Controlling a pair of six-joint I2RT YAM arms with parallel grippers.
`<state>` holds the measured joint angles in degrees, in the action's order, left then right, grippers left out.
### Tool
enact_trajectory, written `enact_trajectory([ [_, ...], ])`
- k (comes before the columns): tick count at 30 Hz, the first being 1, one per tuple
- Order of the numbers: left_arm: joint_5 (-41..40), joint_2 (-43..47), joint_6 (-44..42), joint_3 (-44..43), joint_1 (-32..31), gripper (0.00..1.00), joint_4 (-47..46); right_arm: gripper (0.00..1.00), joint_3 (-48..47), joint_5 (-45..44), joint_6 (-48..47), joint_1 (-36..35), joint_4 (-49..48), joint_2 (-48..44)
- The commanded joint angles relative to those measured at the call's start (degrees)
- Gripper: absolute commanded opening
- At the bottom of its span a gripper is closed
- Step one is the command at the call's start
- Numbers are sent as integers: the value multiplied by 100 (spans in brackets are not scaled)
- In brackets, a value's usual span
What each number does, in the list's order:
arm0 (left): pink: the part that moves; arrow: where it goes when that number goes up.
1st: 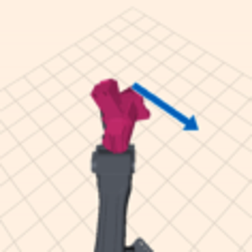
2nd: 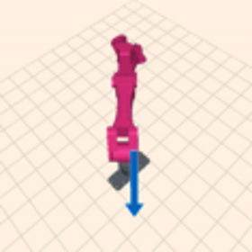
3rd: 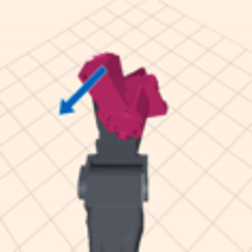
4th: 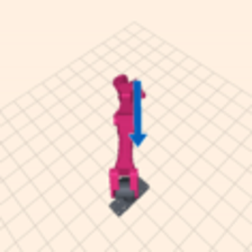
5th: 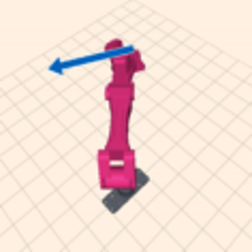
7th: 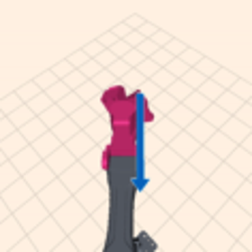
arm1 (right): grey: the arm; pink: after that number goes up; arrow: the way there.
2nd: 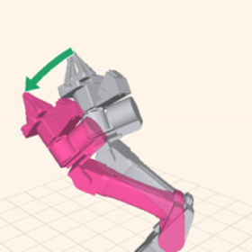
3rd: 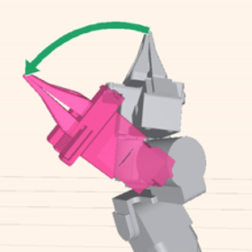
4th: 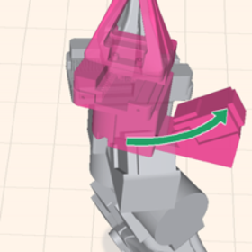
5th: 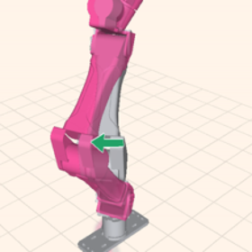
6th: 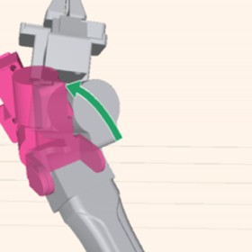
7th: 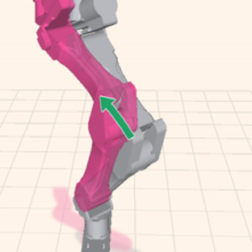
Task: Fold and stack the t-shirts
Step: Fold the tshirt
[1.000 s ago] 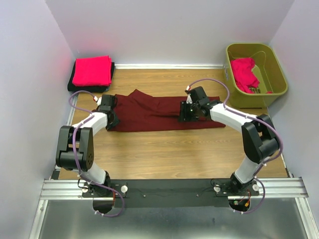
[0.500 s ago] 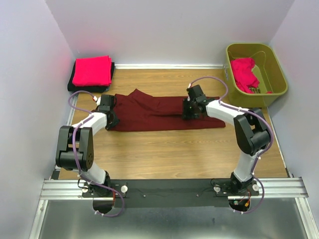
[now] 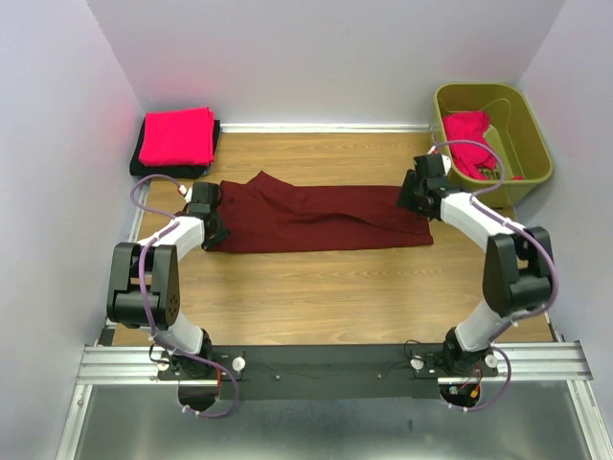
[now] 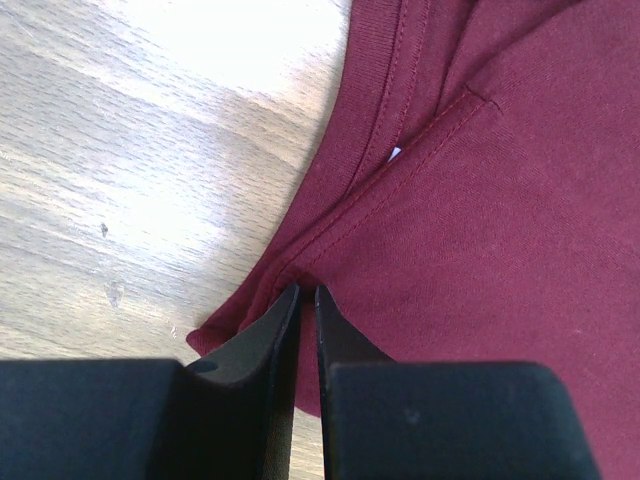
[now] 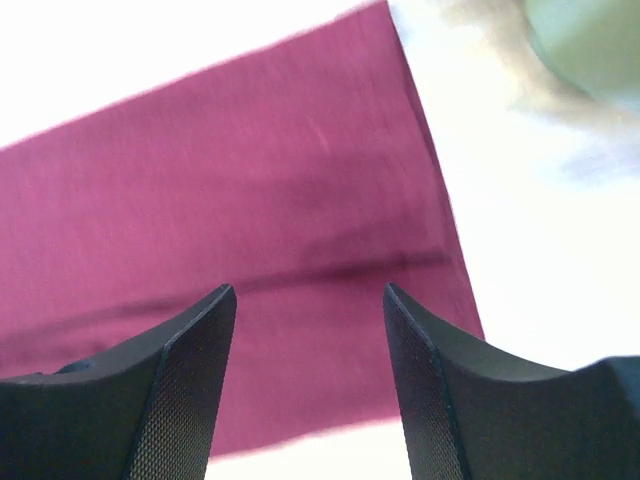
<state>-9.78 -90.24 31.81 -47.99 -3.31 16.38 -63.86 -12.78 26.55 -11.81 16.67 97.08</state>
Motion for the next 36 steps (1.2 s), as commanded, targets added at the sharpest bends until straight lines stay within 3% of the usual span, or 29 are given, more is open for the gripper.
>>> enact_trajectory([
  [1, 64, -20, -131, 97, 76, 18, 190, 68, 619, 3, 53, 56, 117, -742],
  [8, 73, -20, -184, 97, 138, 18, 216, 66, 1401, 47, 377, 381, 232, -1235],
  [33, 125, -3, -219, 167, 164, 18, 243, 57, 1973, 363, 861, 935, 206, -980],
  [36, 117, -12, -211, 158, 173, 18, 260, 47, 2052, 302, 852, 979, 162, -980],
])
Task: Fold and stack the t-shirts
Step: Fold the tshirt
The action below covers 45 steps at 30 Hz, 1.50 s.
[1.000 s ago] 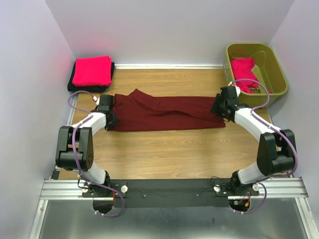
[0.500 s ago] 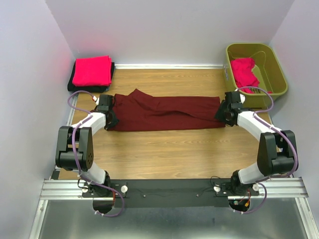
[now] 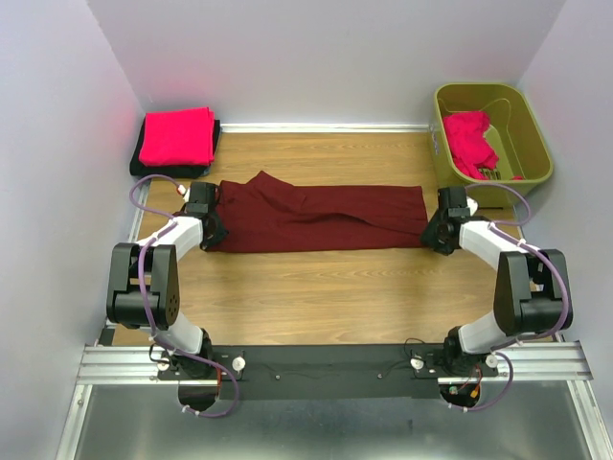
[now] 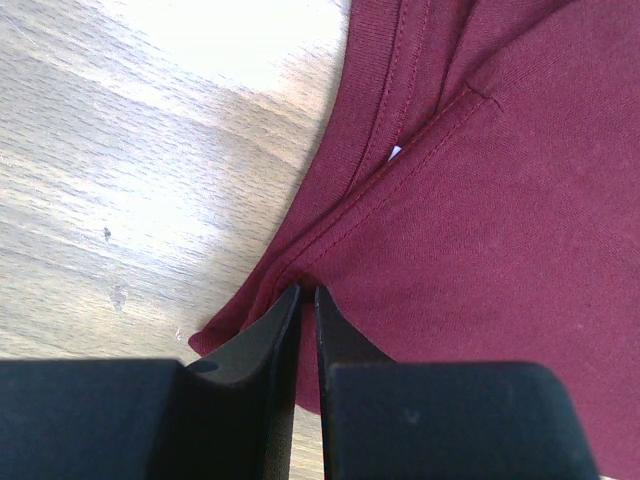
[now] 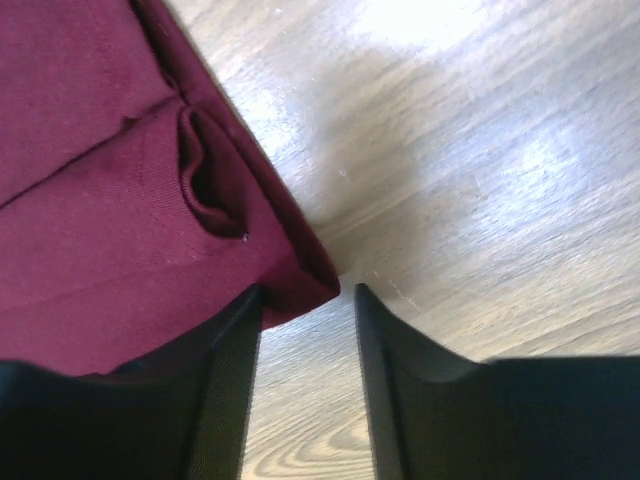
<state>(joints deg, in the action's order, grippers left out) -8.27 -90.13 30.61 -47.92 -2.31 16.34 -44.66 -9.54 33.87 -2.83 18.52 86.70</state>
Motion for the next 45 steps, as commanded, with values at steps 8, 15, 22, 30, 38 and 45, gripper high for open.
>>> enact_trajectory([
  [8, 10, 83, -160, 248, 424, 18, 405, 1, 572, 101, 50, 528, 37, -433],
  [15, 281, 328, -135, 442, 609, 18, 590, 1, 950, 295, 173, 793, 774, -1092],
  [22, 423, 829, -134, 345, 600, 19, 888, 39, 767, 593, -108, 793, 1267, -1778],
  [30, 397, 1401, -310, -138, 503, 25, 1134, 73, -410, 340, -1241, -575, 1479, -1490],
  [38, 45, 1656, -459, -139, 345, 25, 898, 92, -1412, -776, -1988, -2915, 1119, 99],
  [45, 405, 1612, -556, 37, 336, 25, 529, 93, -2002, -1330, -2455, -3575, 908, 1129],
])
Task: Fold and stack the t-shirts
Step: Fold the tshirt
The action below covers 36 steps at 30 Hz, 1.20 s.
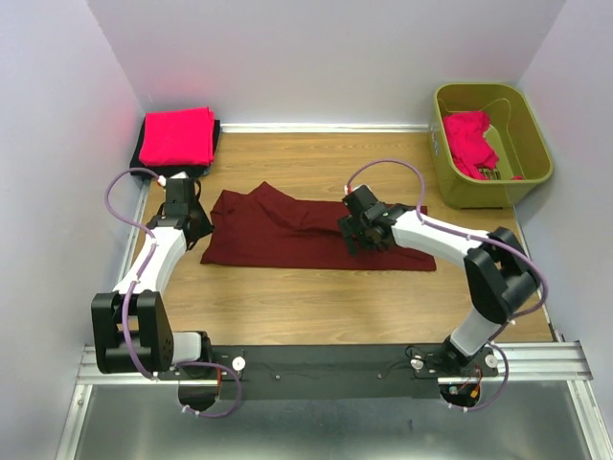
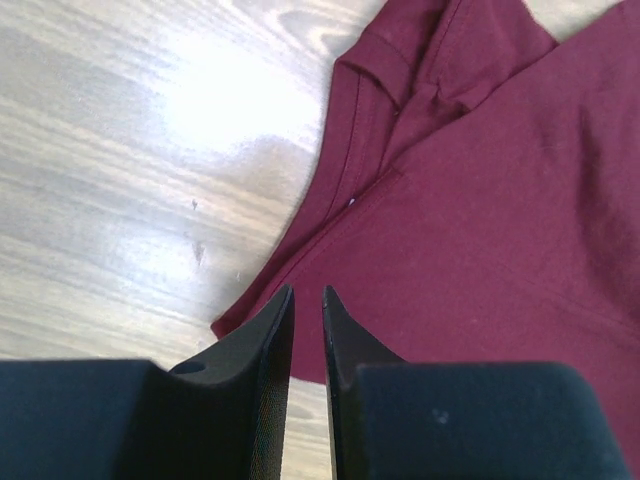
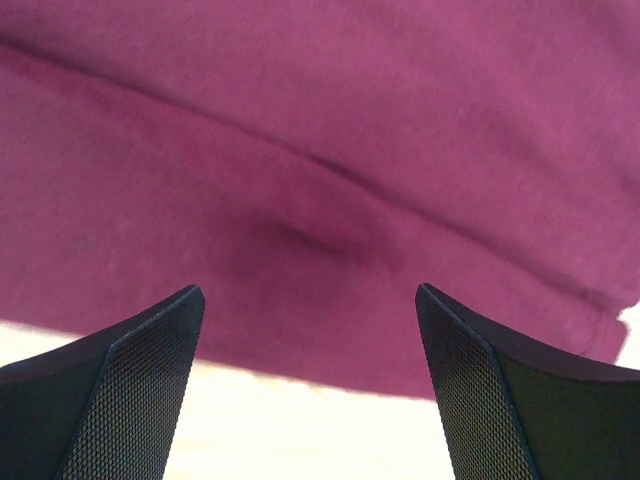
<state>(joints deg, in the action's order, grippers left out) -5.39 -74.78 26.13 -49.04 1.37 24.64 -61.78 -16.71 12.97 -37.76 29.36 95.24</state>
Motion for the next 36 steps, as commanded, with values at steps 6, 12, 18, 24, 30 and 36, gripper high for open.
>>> enact_trajectory([
  [6, 345, -44, -214, 395, -58, 25, -627, 92, -475, -1106, -401, -74, -379, 838],
  [12, 389, -239, -205, 544, -84, 25, -698, 92, -581, -1598, -541, -74, -440, 1049],
  [18, 380, -194, -222, 553, -84, 25, -751, 92, -485, -2230, -673, -65, -440, 970],
  [24, 363, -186, -222, 553, -84, 25, -751, 92, -414, -2793, -919, -13, -467, 1014],
  [30, 363, -168, -231, 562, -93, 25, -759, 92, -405, -3154, -1235, 277, -546, 979],
  [36, 363, -168, -231, 562, -101, 25, -750, 92, -396, -3189, -1446, 892, -581, 707],
])
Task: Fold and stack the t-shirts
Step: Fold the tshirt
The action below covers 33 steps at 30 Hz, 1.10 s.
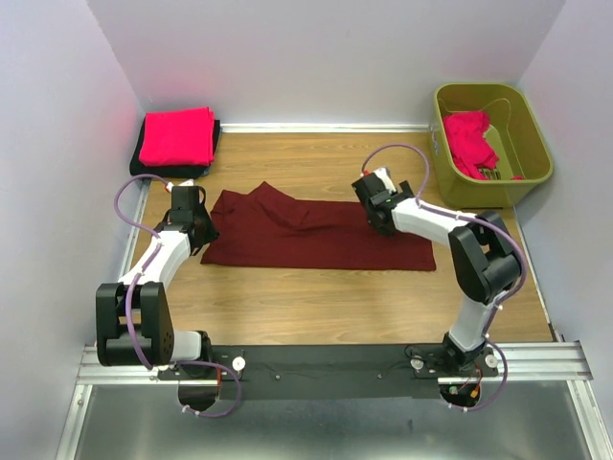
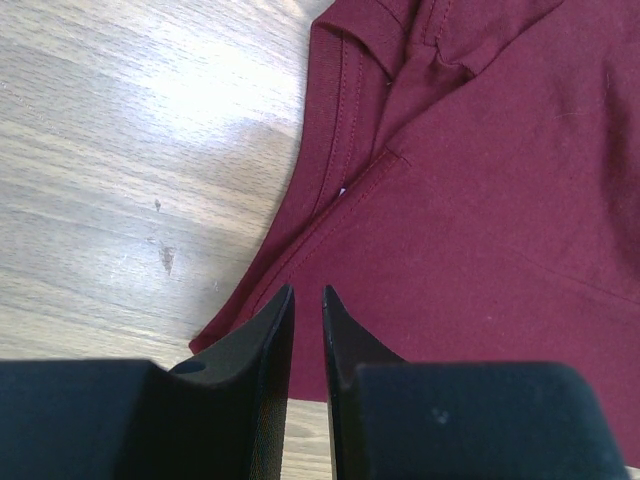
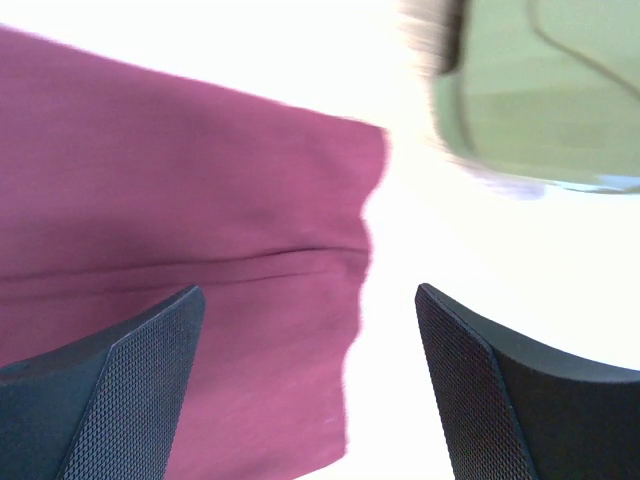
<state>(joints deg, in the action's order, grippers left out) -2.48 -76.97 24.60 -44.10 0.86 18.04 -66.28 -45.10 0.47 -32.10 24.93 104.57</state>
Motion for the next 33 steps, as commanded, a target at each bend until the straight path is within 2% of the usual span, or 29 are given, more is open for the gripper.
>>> enact_trajectory([
  [1, 81, 59, -87, 68, -51, 25, -90, 92, 54, -394, -196, 483, -137, -244],
  [6, 98, 94, -78, 50, -51, 25, -82, 92, 28, -290, 118, 652, -137, -569],
  [10, 195, 86, -122, -55, -51, 25, -47, 89, -78, 1202, 673, 661, -102, -982],
  [13, 213, 33, -175, -283, -51, 25, 32, 84, -393, 2974, 1051, 661, -111, -992],
  [16, 178, -46, -210, -476, -51, 25, 50, 83, -701, 4092, 1288, 652, -172, -624],
  [19, 222, -143, -254, -626, -51, 25, -20, 79, -1044, 4780, 1491, 643, -497, -219],
  [22, 520, -300, -254, -758, -69, 25, -90, 71, -1525, 5824, 1745, 634, -840, 289],
  [25, 521, -354, -263, -776, -234, 25, -91, 66, -2045, 6424, 2027, 591, -1051, 931],
  [30, 529, -301, -201, -557, -332, 25, -108, 59, -2652, 6944, 2386, 441, -1262, 1740],
  [33, 538, -196, -166, -328, -367, 25, -169, 51, -2873, 7225, 2597, 345, -1402, 2136],
])
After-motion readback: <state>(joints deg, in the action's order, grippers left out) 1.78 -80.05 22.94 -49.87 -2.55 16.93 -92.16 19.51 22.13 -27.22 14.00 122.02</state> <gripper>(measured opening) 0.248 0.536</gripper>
